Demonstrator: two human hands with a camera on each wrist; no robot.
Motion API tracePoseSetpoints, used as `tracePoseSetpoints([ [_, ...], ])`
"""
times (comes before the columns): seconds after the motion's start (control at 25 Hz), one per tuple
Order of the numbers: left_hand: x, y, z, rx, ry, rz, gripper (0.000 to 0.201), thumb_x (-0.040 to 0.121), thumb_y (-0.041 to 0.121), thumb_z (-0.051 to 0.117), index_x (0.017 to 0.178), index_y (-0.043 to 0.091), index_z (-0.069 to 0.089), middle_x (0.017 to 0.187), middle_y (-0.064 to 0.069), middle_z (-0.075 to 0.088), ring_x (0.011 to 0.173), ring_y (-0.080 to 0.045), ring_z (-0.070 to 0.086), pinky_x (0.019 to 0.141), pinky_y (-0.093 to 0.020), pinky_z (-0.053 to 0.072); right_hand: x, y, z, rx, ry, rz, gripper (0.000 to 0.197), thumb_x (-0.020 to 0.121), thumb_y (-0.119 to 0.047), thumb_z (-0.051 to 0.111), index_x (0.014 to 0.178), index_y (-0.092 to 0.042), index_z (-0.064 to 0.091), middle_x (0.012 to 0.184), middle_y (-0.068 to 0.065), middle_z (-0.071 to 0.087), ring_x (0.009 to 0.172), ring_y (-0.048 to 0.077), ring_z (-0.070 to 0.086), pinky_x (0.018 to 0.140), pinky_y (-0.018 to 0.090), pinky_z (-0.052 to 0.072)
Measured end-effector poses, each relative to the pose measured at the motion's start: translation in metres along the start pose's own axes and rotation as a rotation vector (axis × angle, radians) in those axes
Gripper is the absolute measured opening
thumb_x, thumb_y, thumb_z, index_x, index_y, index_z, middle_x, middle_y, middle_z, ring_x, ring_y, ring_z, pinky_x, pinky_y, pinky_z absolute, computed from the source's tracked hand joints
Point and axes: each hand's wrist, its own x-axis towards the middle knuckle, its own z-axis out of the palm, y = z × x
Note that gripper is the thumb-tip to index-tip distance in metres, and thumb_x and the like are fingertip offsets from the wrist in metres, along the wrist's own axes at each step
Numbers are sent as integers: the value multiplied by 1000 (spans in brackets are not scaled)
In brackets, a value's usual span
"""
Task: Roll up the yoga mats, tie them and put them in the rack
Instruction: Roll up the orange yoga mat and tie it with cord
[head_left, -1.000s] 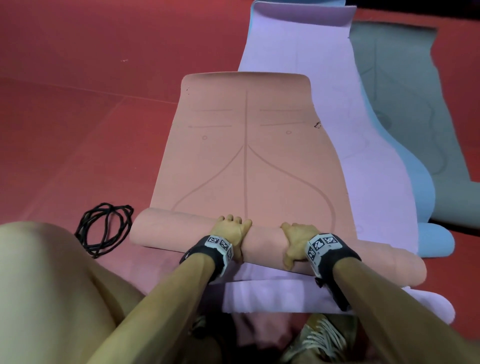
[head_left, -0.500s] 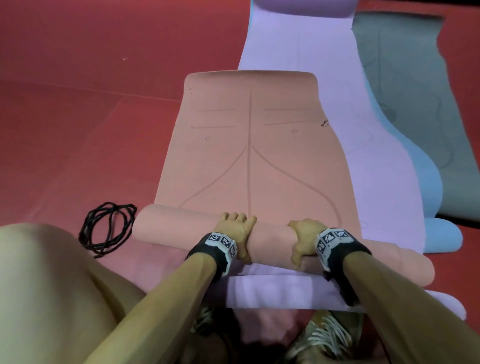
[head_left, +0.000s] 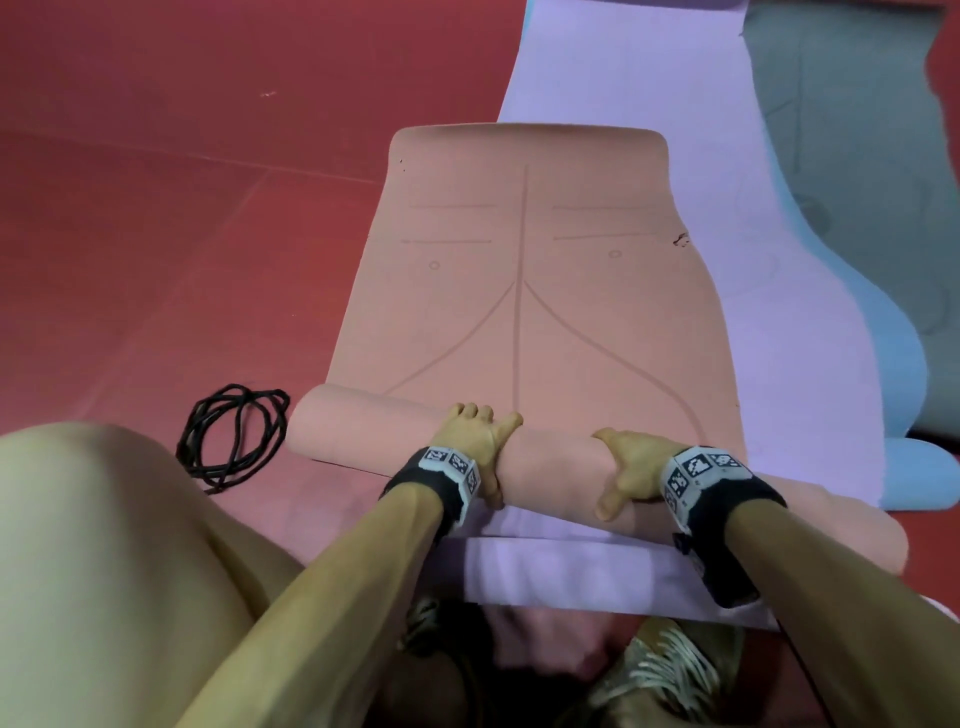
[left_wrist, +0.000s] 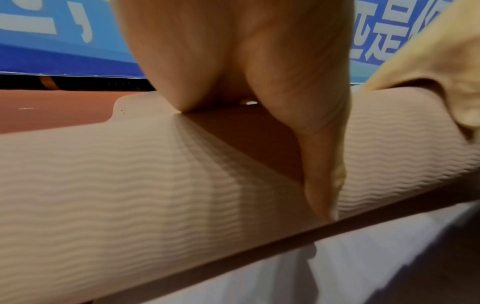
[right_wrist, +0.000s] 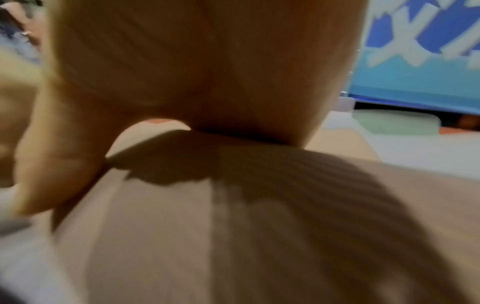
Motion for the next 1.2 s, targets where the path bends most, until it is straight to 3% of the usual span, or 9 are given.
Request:
tracePoseSetpoints([
  [0.12, 10, -1, -15, -53, -90, 17, 94, 45, 49, 90, 127, 33, 45, 117, -6, 60, 108, -27, 53, 97, -34, 37, -20, -6, 18, -254, 165, -21, 116, 57, -55, 86, 147, -19, 23, 136, 8, 46, 126, 30, 45, 106, 43, 34],
  [0.28, 8, 1, -17, -67, -142, 23, 95, 47, 47, 90, 130, 31, 45, 118, -7, 58, 112, -29, 49, 98, -36, 33, -25, -8, 25, -281, 205, -17, 105, 57, -52, 85, 141, -17, 32, 130, 8, 50, 120, 29, 48, 99, 41, 35],
  [0.48, -6, 2, -6, -37, -35, 29, 108, 51, 58, 85, 140, 26, 32, 130, -8, 48, 120, -29, 44, 104, -42, 28, -10, -6, 2, -143, 70, 42, 89, 49, -41, 90, 126, -23, 49, 116, 4, 59, 106, 28, 57, 86, 34, 52],
  [0.6, -15, 4, 5, 50, 0, 47, 120, 53, 61, 84, 147, 24, 19, 139, -7, 40, 127, -29, 38, 110, -47, 24, 2, 1, -11, -28, -92, 49, 83, 41, -38, 92, 117, -28, 59, 113, -3, 64, 102, 20, 61, 88, 33, 55],
  [0.76, -13, 8, 4, 90, -41, 24, 117, 55, 51, 87, 147, 23, 20, 139, -8, 42, 127, -29, 40, 109, -47, 27, 6, 3, -9, 23, -165, 51, 103, 39, -38, 92, 133, -27, 51, 123, -6, 60, 112, 19, 58, 97, 35, 51],
  [0.88, -2, 5, -9, 30, -112, 31, 107, 51, 44, 90, 140, 27, 33, 131, -7, 50, 121, -29, 46, 102, -43, 34, 6, 2, -3, 36, -136, 67, 118, 44, -39, 90, 147, -27, 35, 136, -1, 54, 122, 24, 53, 102, 37, 47],
  [1.04, 13, -3, -28, -114, -188, 29, 91, 46, 36, 89, 127, 35, 48, 116, -3, 63, 110, -26, 57, 95, -37, 41, -8, -10, 10, -167, 71, 32, 116, 53, -49, 88, 147, -23, 25, 137, 6, 47, 125, 30, 46, 106, 44, 35],
  [1.2, 22, -9, -33, -241, -294, 17, 70, 27, 34, 83, 91, 41, 54, 94, 7, 71, 90, -20, 69, 86, -33, 55, -16, -15, 23, -233, 169, 6, 109, 57, -52, 87, 141, -15, 29, 133, 13, 48, 124, 32, 45, 104, 44, 33],
])
